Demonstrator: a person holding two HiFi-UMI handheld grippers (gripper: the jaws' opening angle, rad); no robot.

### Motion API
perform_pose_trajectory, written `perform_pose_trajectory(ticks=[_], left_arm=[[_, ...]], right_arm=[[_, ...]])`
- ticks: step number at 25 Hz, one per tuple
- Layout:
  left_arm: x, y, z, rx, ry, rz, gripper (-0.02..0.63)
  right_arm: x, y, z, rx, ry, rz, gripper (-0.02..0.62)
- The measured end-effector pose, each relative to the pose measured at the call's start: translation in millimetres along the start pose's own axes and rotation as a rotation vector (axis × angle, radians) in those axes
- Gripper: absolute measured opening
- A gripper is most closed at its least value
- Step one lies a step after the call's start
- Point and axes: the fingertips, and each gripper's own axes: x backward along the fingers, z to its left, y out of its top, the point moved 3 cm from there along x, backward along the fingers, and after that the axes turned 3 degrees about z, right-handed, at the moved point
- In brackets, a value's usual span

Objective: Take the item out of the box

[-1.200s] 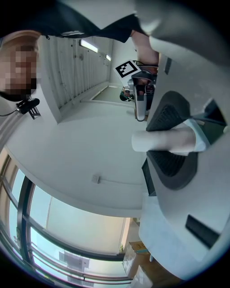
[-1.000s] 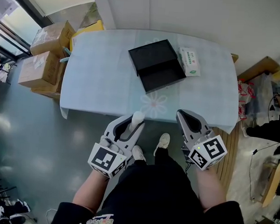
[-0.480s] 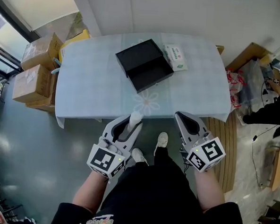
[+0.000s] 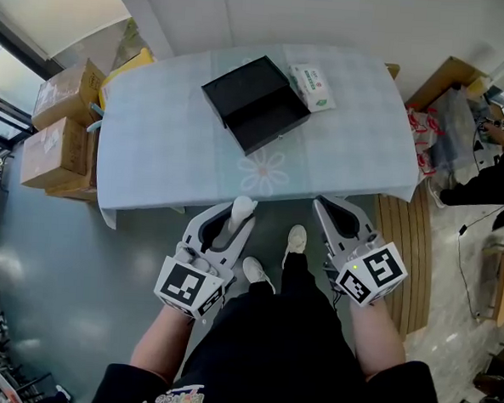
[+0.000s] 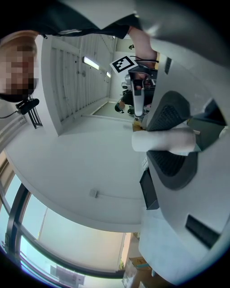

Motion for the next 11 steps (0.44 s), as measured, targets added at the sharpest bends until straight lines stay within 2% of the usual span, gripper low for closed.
perform_pose_trajectory(ticks=[11], left_arm=[[11.5, 6.1, -11.7, -0.031, -0.016, -0.019, 0.133]], right_arm=[[12.1, 7.2, 11.1, 0.018, -0.003, -0.026, 0.009]])
